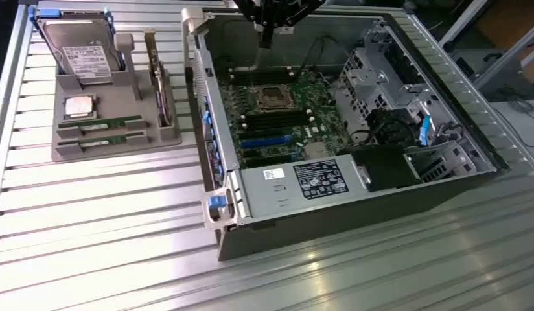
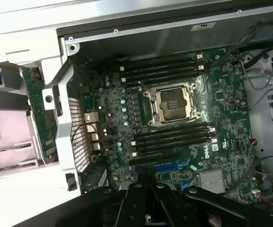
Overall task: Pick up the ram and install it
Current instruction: 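Reach for the ram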
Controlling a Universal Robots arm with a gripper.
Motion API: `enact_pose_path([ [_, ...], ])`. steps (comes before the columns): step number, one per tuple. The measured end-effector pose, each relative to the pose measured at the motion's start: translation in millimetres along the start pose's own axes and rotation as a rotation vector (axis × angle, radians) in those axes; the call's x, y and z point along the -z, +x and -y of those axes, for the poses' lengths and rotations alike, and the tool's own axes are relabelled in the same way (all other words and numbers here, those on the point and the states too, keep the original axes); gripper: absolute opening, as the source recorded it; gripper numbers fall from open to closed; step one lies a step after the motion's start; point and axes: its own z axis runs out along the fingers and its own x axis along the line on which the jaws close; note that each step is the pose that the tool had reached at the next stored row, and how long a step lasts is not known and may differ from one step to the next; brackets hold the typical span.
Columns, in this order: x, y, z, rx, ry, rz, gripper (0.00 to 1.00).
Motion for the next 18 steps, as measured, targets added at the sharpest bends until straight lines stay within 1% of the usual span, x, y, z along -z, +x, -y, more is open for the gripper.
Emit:
enact_pose_path([
  [1,0.4,11.5,1.9,0.0,0.0,0.0,0.11],
  [8,0.6,17.8,3.0,0.0,0.0001,-0.0001,0.11],
  [18,1.0,29.9,5.1,0.0,0.0,0.0,0.11],
])
